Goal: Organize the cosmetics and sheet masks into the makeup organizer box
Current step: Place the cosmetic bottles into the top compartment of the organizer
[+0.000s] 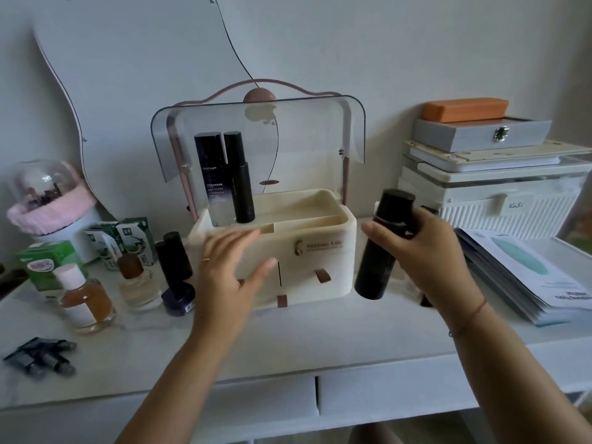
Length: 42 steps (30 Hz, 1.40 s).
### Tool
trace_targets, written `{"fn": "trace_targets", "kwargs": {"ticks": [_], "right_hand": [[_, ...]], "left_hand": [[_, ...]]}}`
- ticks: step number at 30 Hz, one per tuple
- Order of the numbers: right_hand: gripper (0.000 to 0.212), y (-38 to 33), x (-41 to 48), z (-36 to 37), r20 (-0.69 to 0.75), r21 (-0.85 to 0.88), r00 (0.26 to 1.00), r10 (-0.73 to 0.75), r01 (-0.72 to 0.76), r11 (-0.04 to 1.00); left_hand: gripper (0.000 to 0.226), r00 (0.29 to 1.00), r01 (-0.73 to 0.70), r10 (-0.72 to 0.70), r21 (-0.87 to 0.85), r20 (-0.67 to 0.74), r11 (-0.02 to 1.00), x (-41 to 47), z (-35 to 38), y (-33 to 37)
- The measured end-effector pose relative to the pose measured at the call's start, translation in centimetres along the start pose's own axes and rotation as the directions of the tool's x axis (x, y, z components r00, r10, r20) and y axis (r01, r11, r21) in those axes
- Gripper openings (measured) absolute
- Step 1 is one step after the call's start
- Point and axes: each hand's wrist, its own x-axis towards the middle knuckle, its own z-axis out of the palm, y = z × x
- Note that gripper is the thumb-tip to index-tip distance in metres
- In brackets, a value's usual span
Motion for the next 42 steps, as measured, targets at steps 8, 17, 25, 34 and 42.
{"fn": "trace_targets", "kwargs": {"ticks": [8, 17, 25, 34, 42], "right_hand": [[0.041, -7.9, 2.3, 4.6, 0.261, 0.391, 0.963, -0.061, -0.048, 0.919], [0.029, -7.8, 5.0, 8.1, 0.472, 0.376, 0.877, -0.091, -0.107, 0.92], [0.027, -5.1, 11.1, 11.7, 0.269, 0.15, 0.961, -0.059, 0.019, 0.988], [0.039, -2.6, 14.0, 16.1, 0.358, -0.085, 0.928, 0.099, -0.073, 0.994], [0.034, -2.5, 14.6, 17.0, 0.425, -0.202, 0.889, 0.17, -0.09, 0.975]], "left_hand": [[0.05, 0.971, 0.223, -0.177, -0.339, 0.163, 0.914, 0.6, 1.0, 4.4], [0.055, 0.975, 0.223, -0.22, -0.212, 0.039, 0.951, 3.0, -1.9, 1.3], [0.026, 0.998, 0.055, -0.055, 0.059, -0.001, 0.997, 2.5, -2.0, -2.7], [0.03, 0.999, 0.04, -0.04, 0.01, 0.021, 0.999, 2.2, -1.8, -3.5], [0.025, 0.999, 0.042, -0.042, -0.013, 0.017, 0.999, 2.1, -1.7, -3.7]]}}
